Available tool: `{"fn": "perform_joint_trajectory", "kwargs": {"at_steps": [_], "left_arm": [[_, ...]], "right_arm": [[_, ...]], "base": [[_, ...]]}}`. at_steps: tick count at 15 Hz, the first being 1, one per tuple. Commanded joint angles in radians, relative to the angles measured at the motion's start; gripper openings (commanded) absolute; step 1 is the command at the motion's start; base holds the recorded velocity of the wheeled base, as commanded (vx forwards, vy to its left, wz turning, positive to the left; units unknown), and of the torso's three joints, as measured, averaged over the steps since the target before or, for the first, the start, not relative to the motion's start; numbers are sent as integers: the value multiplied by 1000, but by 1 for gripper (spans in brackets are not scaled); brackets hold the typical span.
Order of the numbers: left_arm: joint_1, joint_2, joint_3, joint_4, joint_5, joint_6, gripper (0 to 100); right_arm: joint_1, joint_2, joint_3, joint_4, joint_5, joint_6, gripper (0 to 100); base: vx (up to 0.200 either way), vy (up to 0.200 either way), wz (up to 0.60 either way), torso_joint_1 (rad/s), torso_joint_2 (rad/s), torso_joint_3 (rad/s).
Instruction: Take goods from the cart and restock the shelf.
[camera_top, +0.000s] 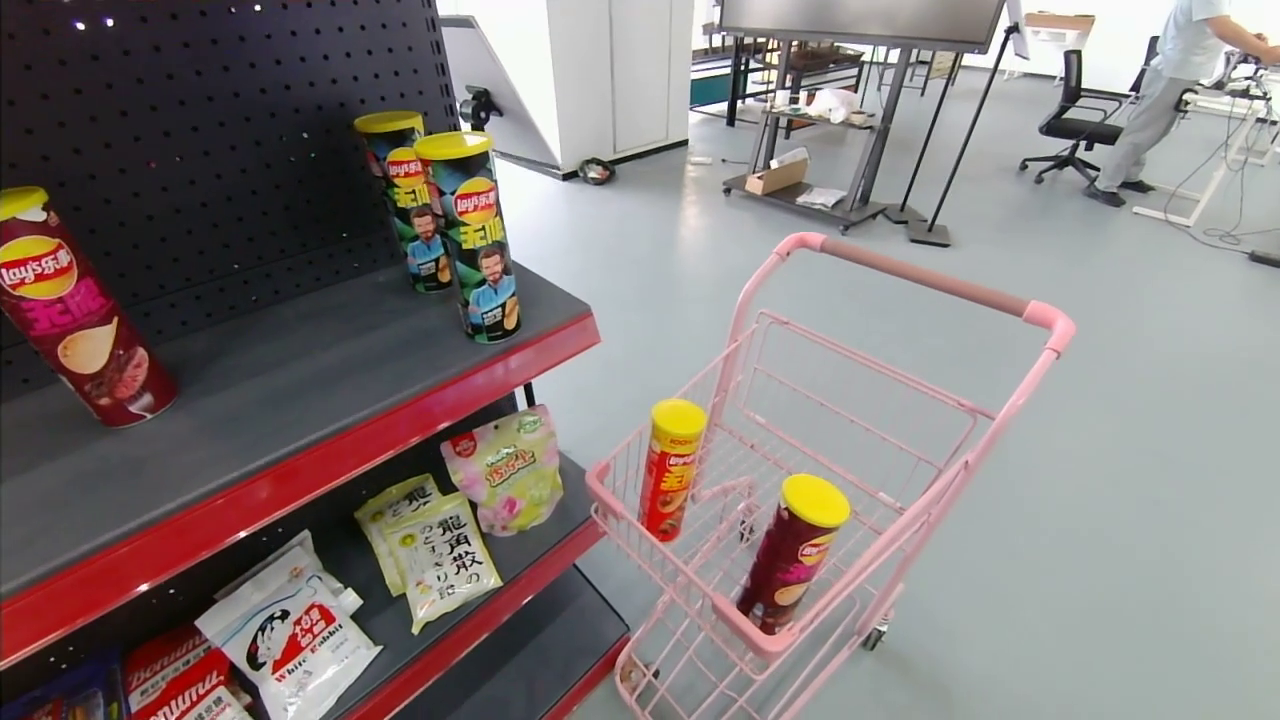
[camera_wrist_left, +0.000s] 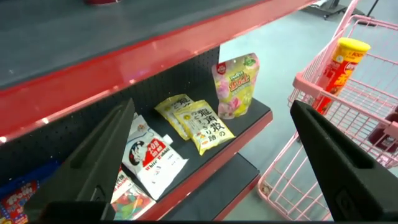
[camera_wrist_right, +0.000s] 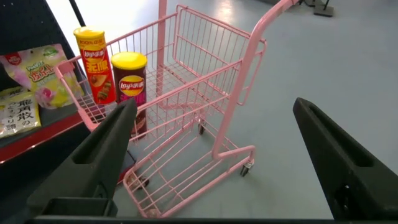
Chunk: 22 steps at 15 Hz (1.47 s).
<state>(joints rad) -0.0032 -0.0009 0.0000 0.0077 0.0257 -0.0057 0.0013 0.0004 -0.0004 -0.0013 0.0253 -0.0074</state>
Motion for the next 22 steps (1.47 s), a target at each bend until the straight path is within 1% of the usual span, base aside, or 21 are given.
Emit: {"fn": "perform_joint_trajectory", "kwargs": {"at_steps": [1, 3, 6, 7, 8, 9, 10, 11, 12, 13, 15, 17, 18, 19, 22], "left_arm": [[0, 1, 0, 0, 0, 0, 100], [0, 1, 0, 0, -1, 0, 100], [0, 1, 0, 0, -1, 0, 100], [0, 1, 0, 0, -1, 0, 100], [0, 1, 0, 0, -1, 0, 100], [0, 1, 0, 0, -1, 0, 100], [0, 1, 0, 0, -1, 0, 100], [0, 1, 0, 0, -1, 0, 100], [0, 1, 0, 0, -1, 0, 100], [0, 1, 0, 0, -1, 1, 100], [0, 1, 0, 0, -1, 1, 100], [0, 1, 0, 0, -1, 1, 100], [0, 1, 0, 0, -1, 1, 100], [0, 1, 0, 0, -1, 3, 100], [0, 1, 0, 0, -1, 3, 100]], "right_arm": [[0, 0, 0, 0, 1, 0, 100], [0, 0, -1, 0, 1, 0, 100], [-1, 47, -4, 6, -5, -20, 100], [-41, 73, -6, 7, -8, -23, 100], [-75, 156, -102, -5, 15, -11, 100], [-67, 434, -389, 9, 30, 90, 100], [-64, 576, -535, 14, 41, 195, 100], [-27, 740, -596, 4, 87, 187, 100], [-4, 791, -570, 0, 119, 164, 100], [16, 915, -469, -92, 197, 147, 100], [19, 1147, -349, -419, 341, 107, 100], [17, 1389, -240, -666, 476, 12, 100], [17, 1425, -222, -698, 492, -3, 100], [22, 1561, -197, -793, 524, -36, 100], [69, 1751, -227, -970, 522, -40, 100]], "base": [[0, 0, 0, -149, 422, 246], [0, 0, 0, -151, 420, 268], [0, 0, 0, -49, 133, 87], [0, 0, 0, 0, 0, 0], [0, 0, 0, 0, 0, 0], [0, 0, 0, 0, 0, 0], [0, 0, 0, 0, 0, 0], [0, 0, 0, 0, 0, 0], [0, 0, 0, 0, 0, 0], [0, 0, 0, 0, 0, 0], [0, 0, 0, 0, 0, 0], [0, 0, 0, 0, 0, 0], [0, 0, 0, 0, 0, 0], [0, 0, 0, 0, 0, 0], [0, 0, 0, 0, 0, 0]]}}
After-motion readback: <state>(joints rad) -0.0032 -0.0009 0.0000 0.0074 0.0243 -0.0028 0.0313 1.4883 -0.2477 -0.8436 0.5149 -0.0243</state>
